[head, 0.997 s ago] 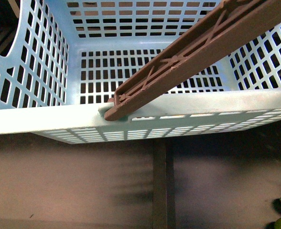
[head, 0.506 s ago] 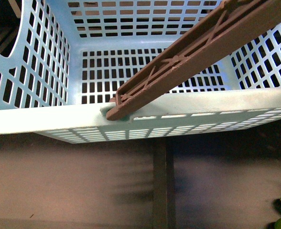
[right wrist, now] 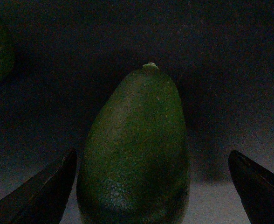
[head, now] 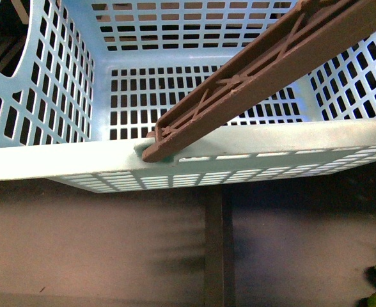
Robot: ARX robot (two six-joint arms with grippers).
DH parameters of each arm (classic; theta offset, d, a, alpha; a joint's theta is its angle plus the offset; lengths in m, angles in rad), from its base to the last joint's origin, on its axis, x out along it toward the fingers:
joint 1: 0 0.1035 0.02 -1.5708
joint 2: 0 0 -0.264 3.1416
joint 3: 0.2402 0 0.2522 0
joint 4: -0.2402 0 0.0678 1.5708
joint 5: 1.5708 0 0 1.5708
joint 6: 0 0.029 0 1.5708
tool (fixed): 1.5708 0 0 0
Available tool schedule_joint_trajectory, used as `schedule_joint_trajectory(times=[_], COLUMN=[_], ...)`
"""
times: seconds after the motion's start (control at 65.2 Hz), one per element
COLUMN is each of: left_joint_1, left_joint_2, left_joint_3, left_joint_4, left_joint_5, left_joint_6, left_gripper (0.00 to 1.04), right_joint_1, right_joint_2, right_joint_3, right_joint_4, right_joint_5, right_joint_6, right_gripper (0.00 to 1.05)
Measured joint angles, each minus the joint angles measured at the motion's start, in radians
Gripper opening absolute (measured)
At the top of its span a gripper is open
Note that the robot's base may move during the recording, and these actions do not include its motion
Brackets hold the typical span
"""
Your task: Pick mango and avocado into basket
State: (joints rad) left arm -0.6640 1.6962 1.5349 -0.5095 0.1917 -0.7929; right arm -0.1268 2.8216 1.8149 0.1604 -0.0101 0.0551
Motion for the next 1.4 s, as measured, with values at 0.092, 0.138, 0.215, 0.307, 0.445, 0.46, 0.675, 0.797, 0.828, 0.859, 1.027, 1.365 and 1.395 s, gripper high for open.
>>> schedule_joint_trajectory(times=[0.092,0.138,0.215,0.307,0.445,0.46,0.675,0.797,0.828,0.859,1.027,1.365,1.395], left_joint_1=[0.0,0.0,0.0,0.0,0.0,0.0,0.0,0.0,0.0,0.0,0.0,0.0,0.0], left_joint_2=[0.0,0.0,0.0,0.0,0.0,0.0,0.0,0.0,0.0,0.0,0.0,0.0,0.0], left_joint_3=[0.0,0.0,0.0,0.0,0.0,0.0,0.0,0.0,0.0,0.0,0.0,0.0,0.0], left_joint_4=[0.0,0.0,0.0,0.0,0.0,0.0,0.0,0.0,0.0,0.0,0.0,0.0,0.0], left_joint_5=[-0.001,-0.001,0.0,0.0,0.0,0.0,0.0,0.0,0.0,0.0,0.0,0.0,0.0], left_joint_6=[0.0,0.0,0.0,0.0,0.0,0.0,0.0,0.0,0.0,0.0,0.0,0.0,0.0], left_gripper=[0.14,0.14,0.14,0.14,0.14,0.14,0.14,0.14,0.14,0.14,0.14,0.14,0.14], right_joint_1=[0.0,-0.001,-0.001,-0.002,-0.008,-0.009,-0.031,-0.061,-0.074,-0.084,-0.186,-0.383,-0.396], right_joint_2=[0.006,0.008,0.011,0.011,-0.01,-0.014,-0.114,-0.239,-0.285,-0.319,-0.619,-1.191,-1.25], right_joint_3=[0.0,0.0,-0.001,-0.013,-0.064,-0.072,-0.261,-0.43,-0.483,-0.52,-0.816,-1.155,-1.165], right_joint_4=[-0.003,-0.006,-0.006,0.008,0.049,0.054,0.162,0.25,0.272,0.287,0.34,0.155,0.135], right_joint_5=[-0.001,-0.001,-0.001,-0.002,-0.013,-0.014,-0.066,-0.127,-0.15,-0.168,-0.33,-0.684,-0.71], right_joint_6=[0.002,0.004,0.005,0.009,0.013,0.013,-0.03,-0.094,-0.116,-0.127,-0.24,-0.367,-0.368], right_gripper=[0.83,0.76,0.66,0.56,0.54,0.54,0.53,0.53,0.53,0.53,0.53,0.53,0.53])
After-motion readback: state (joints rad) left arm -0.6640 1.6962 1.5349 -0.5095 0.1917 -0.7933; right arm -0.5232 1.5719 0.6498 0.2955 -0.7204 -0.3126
